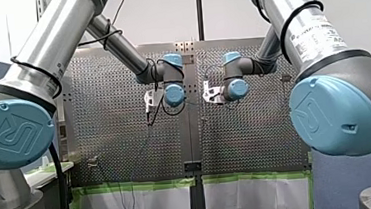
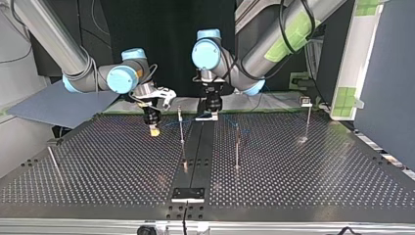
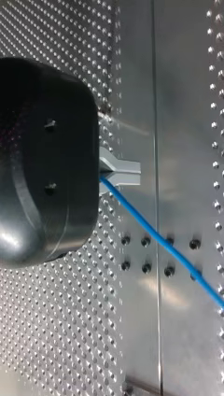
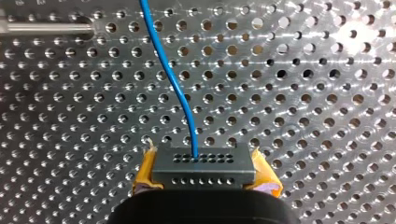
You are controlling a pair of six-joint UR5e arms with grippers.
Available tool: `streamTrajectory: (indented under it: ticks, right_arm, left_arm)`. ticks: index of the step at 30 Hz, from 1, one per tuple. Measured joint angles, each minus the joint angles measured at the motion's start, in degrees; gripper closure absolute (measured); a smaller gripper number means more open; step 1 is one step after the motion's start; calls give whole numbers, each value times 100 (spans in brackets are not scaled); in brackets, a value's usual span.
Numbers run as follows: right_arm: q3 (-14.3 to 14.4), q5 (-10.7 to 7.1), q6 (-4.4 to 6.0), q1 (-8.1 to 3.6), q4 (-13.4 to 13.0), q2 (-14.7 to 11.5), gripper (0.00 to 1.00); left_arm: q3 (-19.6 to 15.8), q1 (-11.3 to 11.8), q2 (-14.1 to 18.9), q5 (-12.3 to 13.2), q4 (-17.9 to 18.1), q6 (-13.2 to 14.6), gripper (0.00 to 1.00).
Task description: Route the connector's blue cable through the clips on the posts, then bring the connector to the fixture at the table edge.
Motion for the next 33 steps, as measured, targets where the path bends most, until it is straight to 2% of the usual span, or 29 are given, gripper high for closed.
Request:
streamTrajectory:
  ticks: [12,19,23,29,33]
  right_arm:
    - [248,11,-47,23,-86,-27,100]
    - [577,34,-48,18,-380,-76,100]
    - [799,76,-35,11,-584,-189,100]
    - [1086,92,58,6,-862,-446,100]
    - [1265,107,82,-13,-988,-623,100]
  left_arm:
    - [-310,-21,-12,71,192,-46,100]
    - [-378,-50,-135,265,239,-58,100]
    - [-395,-92,-293,333,330,-68,100]
    - [-397,-168,-580,400,535,-117,100]
    - [-400,-237,-644,429,662,-180,100]
